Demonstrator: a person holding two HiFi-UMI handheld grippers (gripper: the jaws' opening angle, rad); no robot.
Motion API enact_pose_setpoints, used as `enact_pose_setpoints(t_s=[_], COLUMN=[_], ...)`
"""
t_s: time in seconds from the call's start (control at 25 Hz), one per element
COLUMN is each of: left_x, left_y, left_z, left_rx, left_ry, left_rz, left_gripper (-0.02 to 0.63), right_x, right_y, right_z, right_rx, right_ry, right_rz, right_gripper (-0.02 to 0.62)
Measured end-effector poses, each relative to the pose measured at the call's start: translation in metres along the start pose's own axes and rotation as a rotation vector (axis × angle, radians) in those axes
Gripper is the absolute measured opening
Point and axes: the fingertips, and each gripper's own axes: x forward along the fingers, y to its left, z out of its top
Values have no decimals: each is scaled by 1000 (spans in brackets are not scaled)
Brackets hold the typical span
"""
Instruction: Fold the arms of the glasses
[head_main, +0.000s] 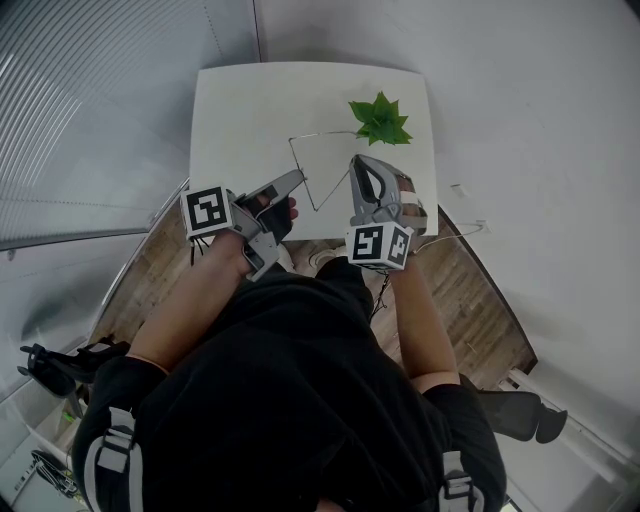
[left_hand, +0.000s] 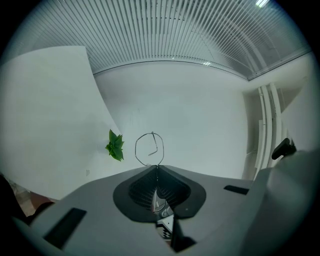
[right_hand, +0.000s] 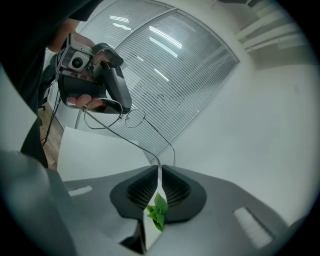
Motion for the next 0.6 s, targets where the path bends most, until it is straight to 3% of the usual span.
enact_pose_setpoints(t_s=[0.6], left_x=[4], left_y=[-3], left_z=[-4], left_rx=[-2], left_ry=[18], left_rz=[1], left_gripper=[12], right_x=[7], right_y=[1], right_z=[14], right_rx=[-51], right_ry=[-34], right_rz=[13], right_gripper=[35])
